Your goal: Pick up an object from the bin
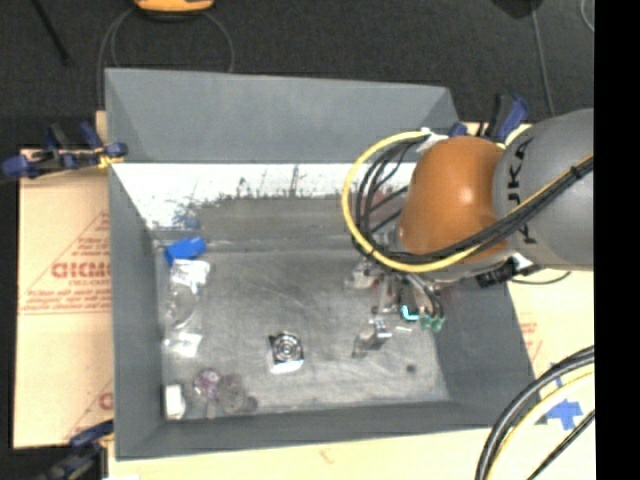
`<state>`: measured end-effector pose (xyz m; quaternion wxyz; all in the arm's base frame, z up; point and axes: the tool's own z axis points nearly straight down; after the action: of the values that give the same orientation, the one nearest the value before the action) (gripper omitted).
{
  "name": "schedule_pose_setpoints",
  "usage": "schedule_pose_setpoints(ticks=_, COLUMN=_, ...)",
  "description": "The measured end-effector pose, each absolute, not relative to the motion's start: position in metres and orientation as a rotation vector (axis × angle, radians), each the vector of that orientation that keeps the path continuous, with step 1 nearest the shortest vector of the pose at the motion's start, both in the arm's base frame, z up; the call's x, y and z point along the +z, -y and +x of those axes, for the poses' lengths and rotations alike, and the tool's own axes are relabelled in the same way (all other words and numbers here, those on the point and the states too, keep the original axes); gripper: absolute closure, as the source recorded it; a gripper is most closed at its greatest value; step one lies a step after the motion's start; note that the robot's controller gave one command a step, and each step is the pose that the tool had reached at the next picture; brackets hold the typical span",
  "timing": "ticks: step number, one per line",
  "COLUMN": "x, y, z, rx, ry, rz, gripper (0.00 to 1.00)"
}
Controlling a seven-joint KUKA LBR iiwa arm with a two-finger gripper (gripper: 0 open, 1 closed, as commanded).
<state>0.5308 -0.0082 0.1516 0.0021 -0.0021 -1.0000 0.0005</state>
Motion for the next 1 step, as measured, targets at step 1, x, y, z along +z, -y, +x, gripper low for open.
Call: schedule_pose_setpoints(ticks=1, x=0.1113, y=-0.0453, z=0.5787, rx=-0.005, ry=3.134, rz=-0.254, gripper=0.00)
